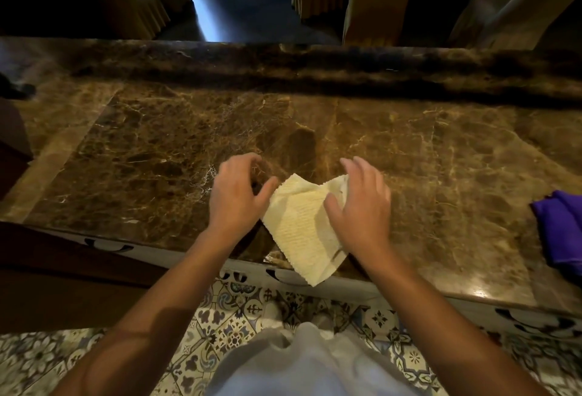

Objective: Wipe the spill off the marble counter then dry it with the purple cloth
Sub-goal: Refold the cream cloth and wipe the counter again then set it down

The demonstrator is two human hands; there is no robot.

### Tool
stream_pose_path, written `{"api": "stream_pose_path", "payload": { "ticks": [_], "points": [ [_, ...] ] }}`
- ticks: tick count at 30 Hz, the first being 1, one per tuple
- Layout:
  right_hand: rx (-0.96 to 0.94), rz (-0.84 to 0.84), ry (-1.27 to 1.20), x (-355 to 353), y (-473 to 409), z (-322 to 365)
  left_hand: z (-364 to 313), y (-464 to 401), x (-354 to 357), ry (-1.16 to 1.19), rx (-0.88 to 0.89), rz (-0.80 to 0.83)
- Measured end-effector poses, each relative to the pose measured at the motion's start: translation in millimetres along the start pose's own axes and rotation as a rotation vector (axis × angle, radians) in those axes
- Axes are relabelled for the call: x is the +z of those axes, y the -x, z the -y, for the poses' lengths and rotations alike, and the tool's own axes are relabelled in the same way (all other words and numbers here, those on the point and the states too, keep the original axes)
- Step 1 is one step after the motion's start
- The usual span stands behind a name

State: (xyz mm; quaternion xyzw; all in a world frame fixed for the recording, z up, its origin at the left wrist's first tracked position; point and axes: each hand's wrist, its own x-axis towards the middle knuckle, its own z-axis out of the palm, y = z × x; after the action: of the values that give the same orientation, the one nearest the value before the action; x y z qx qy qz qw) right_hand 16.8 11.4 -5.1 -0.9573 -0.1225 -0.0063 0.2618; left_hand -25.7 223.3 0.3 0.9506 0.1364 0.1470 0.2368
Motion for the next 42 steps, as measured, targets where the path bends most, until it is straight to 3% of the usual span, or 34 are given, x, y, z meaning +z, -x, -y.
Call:
{"api": "stream_pose_path", "payload": {
  "ticks": [4, 6, 13, 18, 24, 28, 32, 37, 42],
  "points": [
    [-0.176, 0.173, 0.124, 39.5, 34.1, 17.2, 63.5, -18.4, -23.6, -0.166, -0.039, -0.068],
    [-0.158, 0.226, 0.233, 57.1, 36.0, 11.4, 106.6, -30.1, -36.9, -0.256, -0.095, -0.076],
    [0.032, 0.159, 0.332, 69.4, -47.1, 2.1, 234.2, -60.3, -74.9, -0.315, -0.310, 0.070],
    [0.227, 0.039, 0.276, 87.9, -136.1, 26.9, 264.2, -58.1, -68.7, -0.365, -0.245, 0.158],
    [0.278, 0.084, 0.338, 116.5, -255.1, 68.8, 274.7, -59.4, -62.6, -0.366, -0.202, 0.108],
    [0.096, 0.183, 0.351, 138.8, -317.4, 101.9, 274.1, -60.2, -61.7, -0.377, -0.203, 0.103],
    [-0.184, 0.253, 0.332, 161.3, -324.6, 139.0, 273.3, -58.6, -62.6, -0.392, -0.178, 0.086],
    [-0.533, 0.359, 0.263, 170.0, -251.2, 161.3, 273.0, -59.6, -64.8, -0.365, -0.200, 0.110],
    [-0.667, 0.416, 0.199, 154.4, -147.3, 148.3, 270.8, -57.3, -67.5, -0.325, -0.197, 0.106]
  ]
}}
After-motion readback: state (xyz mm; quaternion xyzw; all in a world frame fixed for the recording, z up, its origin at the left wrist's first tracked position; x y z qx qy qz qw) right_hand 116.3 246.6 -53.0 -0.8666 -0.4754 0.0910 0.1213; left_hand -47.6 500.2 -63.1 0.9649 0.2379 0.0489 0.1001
